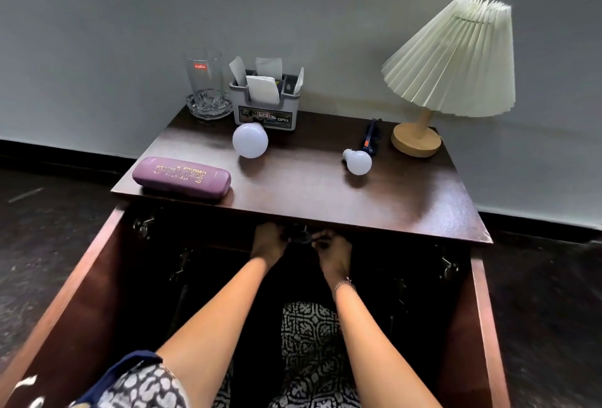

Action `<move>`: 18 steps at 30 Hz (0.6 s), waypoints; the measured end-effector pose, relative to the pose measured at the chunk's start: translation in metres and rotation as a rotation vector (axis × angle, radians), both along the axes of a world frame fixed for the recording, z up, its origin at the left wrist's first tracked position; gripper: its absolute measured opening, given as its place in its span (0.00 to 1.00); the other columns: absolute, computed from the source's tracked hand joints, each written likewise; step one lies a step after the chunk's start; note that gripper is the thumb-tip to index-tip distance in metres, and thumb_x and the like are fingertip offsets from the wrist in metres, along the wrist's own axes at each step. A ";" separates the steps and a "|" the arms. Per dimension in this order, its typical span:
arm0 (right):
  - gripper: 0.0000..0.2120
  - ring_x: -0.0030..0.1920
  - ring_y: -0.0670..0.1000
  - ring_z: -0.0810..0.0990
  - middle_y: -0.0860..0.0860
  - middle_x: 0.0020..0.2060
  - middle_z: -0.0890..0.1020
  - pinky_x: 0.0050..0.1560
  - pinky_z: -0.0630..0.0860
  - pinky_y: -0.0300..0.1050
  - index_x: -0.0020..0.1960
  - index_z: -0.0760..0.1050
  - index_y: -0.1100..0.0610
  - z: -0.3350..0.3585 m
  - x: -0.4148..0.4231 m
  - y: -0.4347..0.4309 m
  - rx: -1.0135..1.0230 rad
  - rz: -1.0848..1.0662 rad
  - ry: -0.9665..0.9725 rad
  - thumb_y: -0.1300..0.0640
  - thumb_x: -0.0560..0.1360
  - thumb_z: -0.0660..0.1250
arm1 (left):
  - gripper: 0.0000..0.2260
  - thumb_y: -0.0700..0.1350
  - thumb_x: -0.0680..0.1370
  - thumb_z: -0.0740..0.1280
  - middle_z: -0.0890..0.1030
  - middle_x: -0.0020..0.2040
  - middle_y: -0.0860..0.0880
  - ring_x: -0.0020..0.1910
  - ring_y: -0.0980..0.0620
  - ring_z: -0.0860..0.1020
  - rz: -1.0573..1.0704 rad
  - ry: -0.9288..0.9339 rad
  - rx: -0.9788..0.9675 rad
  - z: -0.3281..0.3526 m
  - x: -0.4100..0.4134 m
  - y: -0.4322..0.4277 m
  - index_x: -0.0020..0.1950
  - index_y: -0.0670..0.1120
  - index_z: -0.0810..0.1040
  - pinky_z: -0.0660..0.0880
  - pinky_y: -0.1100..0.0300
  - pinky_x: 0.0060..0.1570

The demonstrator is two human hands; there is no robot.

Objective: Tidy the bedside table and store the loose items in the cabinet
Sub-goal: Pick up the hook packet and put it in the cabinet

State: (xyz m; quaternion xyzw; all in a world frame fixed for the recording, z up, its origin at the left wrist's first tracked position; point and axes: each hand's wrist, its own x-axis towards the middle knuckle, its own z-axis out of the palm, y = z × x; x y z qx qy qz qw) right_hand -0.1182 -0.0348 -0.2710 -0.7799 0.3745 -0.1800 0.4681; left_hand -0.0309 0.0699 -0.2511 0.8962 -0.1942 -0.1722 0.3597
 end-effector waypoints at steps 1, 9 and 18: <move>0.11 0.41 0.51 0.82 0.55 0.41 0.85 0.37 0.70 0.20 0.39 0.79 0.58 0.001 -0.003 0.001 0.007 -0.004 -0.023 0.73 0.69 0.67 | 0.10 0.36 0.74 0.65 0.83 0.48 0.35 0.50 0.40 0.82 0.024 0.001 -0.014 0.003 0.000 0.002 0.52 0.36 0.82 0.77 0.50 0.53; 0.19 0.41 0.50 0.80 0.52 0.38 0.83 0.46 0.75 0.34 0.35 0.74 0.50 0.018 -0.029 0.018 0.083 -0.127 -0.124 0.74 0.70 0.65 | 0.10 0.39 0.74 0.64 0.83 0.48 0.36 0.49 0.40 0.82 0.111 0.073 -0.100 0.030 -0.018 0.015 0.50 0.38 0.82 0.78 0.48 0.54; 0.16 0.42 0.49 0.83 0.49 0.36 0.83 0.50 0.79 0.44 0.34 0.77 0.49 0.069 -0.052 0.056 -0.007 -0.127 -0.251 0.69 0.70 0.62 | 0.10 0.46 0.72 0.66 0.84 0.39 0.41 0.43 0.43 0.82 0.026 -0.195 -0.137 0.061 -0.059 0.043 0.40 0.40 0.82 0.75 0.57 0.42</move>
